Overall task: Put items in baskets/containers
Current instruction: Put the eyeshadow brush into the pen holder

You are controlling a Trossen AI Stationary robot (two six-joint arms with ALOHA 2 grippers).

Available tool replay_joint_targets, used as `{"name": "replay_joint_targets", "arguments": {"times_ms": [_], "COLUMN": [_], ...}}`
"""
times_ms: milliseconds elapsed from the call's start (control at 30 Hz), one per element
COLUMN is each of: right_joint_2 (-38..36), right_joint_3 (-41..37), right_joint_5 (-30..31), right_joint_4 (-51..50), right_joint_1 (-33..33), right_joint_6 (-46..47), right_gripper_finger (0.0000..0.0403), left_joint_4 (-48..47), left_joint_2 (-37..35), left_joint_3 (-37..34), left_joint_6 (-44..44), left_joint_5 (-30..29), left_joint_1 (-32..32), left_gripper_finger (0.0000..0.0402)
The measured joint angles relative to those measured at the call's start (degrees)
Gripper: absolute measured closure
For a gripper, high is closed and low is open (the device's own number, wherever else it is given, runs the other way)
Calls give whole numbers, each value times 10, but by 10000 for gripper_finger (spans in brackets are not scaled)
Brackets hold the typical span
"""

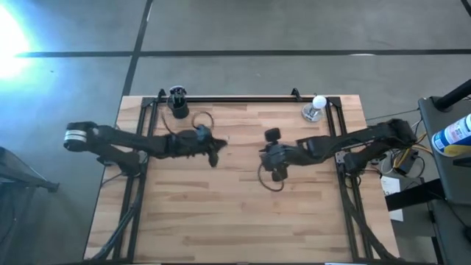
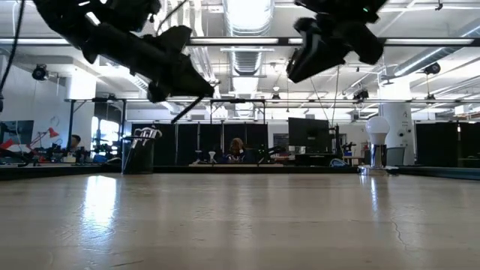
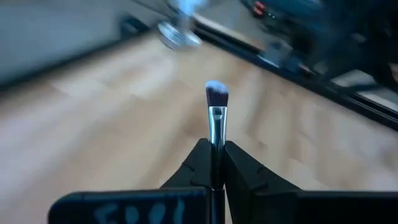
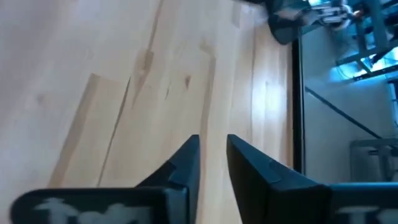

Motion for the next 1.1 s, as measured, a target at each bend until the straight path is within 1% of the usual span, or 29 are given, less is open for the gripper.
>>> {"name": "replay_joint_targets", "arguments": {"times_ms": [100, 200, 300, 367, 467, 600, 667, 800, 967, 1100], "right_joint_2": [-52, -92, -121, -134, -145, -149, -148, -148, -148, -148], "right_joint_3": [-82, -154, -207, -234, -261, -275, -277, -284, -292, -295], "right_joint_5": [-5, -18, -20, -21, -21, -21, -21, -21, -21, -21], "right_joint_4": [74, 146, 211, 236, 267, 289, 297, 300, 323, 344], "right_joint_1": [-1, -5, -11, -16, -24, -33, -36, -36, -36, -36], "right_joint_6": [14, 24, 32, 32, 31, 25, 23, 20, 16, 14], "right_gripper_finger": [353, 387, 393, 394, 394, 394, 394, 394, 394, 394], "left_joint_4": [1, 2, 3, 21, 89, 200, 233, 284, 331, 399], "left_joint_2": [-52, -103, -141, -155, -160, -142, -128, -89, -22, 46], "left_joint_3": [-21, -39, -54, -62, -80, -108, -120, -137, -143, -143], "left_joint_6": [39, 76, 117, 149, 193, 235, 240, 238, 228, 232], "left_joint_5": [-37, -68, -108, -138, -152, -150, -150, -145, -145, -145], "left_joint_1": [41, 100, 167, 211, 269, 343, 378, 426, 451, 455], "left_gripper_finger": [386, 386, 386, 386, 386, 386, 386, 387, 387, 387]}}
